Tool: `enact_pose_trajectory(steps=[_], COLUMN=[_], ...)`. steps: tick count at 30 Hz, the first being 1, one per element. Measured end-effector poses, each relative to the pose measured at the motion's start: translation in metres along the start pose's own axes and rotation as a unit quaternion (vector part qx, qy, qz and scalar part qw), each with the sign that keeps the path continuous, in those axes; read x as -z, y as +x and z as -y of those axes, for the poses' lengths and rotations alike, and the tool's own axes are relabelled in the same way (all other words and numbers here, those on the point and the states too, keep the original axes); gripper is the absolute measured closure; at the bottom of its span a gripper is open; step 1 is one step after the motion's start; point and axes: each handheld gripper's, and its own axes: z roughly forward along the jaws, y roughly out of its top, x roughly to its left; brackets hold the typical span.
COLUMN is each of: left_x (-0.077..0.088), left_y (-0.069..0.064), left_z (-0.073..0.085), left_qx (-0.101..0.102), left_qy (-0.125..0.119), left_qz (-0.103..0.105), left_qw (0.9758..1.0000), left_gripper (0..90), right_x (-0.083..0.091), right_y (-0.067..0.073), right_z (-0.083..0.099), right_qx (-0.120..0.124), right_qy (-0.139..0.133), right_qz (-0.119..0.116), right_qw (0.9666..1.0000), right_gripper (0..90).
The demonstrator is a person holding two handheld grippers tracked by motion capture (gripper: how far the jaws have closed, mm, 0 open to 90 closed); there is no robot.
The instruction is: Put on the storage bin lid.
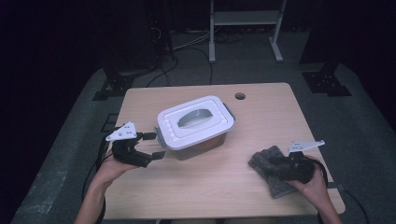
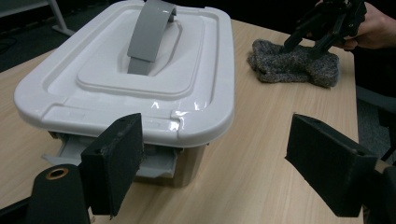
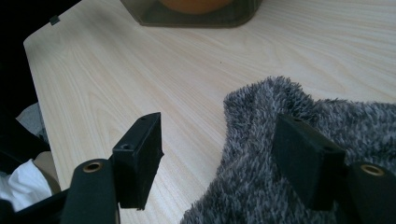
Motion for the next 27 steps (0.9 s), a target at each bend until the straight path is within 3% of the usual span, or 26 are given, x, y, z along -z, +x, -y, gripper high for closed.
enact_pose_trajectory(steps=[27], left_x=[0.000], left_y=[-0.009], left_z=[0.050], left_qx=[0.022], left_qy=[0.018], left_qz=[-0.001], left_qw=[0.9996], left_gripper=[16.7], right_x=[0.001], right_y=[-0.002], right_z=[0.003], right_qx=[-0.001], right_qy=[0.002], right_qz=[0.002], right_qw=[1.0000], right_gripper=[32.3])
